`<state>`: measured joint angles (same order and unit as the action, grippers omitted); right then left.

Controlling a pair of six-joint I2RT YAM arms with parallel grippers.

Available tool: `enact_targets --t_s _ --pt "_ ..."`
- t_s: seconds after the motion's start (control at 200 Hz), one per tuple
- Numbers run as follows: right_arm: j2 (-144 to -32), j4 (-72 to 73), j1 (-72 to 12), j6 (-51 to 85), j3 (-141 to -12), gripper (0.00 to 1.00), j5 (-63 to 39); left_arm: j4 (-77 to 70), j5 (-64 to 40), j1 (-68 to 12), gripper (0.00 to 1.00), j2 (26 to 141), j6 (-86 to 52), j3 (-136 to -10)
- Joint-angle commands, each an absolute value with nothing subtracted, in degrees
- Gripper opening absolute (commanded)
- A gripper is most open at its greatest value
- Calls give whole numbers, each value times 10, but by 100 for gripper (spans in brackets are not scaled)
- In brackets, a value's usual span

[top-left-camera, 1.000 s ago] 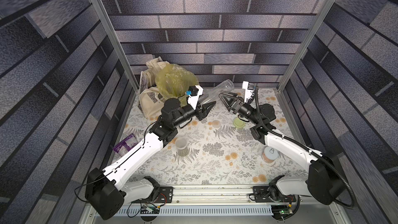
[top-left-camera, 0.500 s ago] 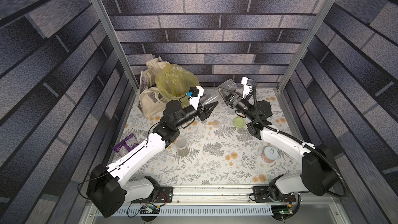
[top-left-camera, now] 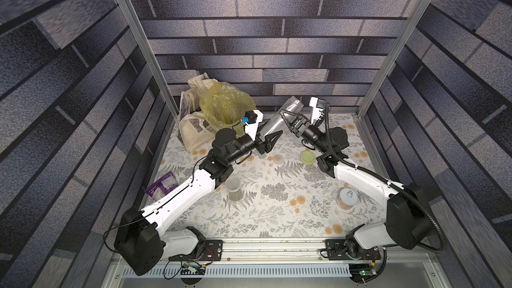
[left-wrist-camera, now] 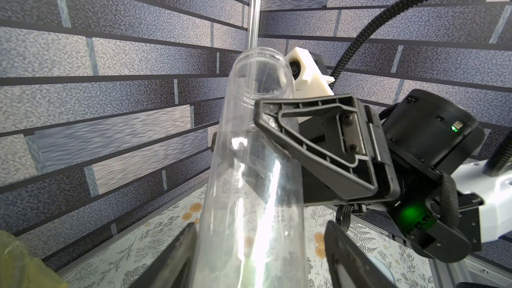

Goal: Empty moldy mung beans from jars
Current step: Place the jar at the center of the board.

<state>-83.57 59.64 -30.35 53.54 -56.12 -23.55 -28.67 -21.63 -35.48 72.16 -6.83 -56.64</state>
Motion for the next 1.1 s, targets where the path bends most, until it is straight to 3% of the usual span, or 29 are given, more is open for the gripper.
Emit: enact_targets --t_s 0.0,0.085,0.27,0.511,1.097 --pt "-838 598 -301 527 -566 52 -225 -309 -211 -354 83 729 -81 -565" --pt "-831 578 -301 514 -564 52 -221 -303 -209 -355 100 728 -81 -565" --pt "-802 498 -301 432 -564 52 -216 -240 -183 -355 100 707 -63 -568" --pt "-745 355 -301 285 -556 53 -143 -171 -73 -354 100 649 -21 -543" --pt "-779 363 -301 134 -477 53 -60 -179 -6 -298 100 549 -55 -459"
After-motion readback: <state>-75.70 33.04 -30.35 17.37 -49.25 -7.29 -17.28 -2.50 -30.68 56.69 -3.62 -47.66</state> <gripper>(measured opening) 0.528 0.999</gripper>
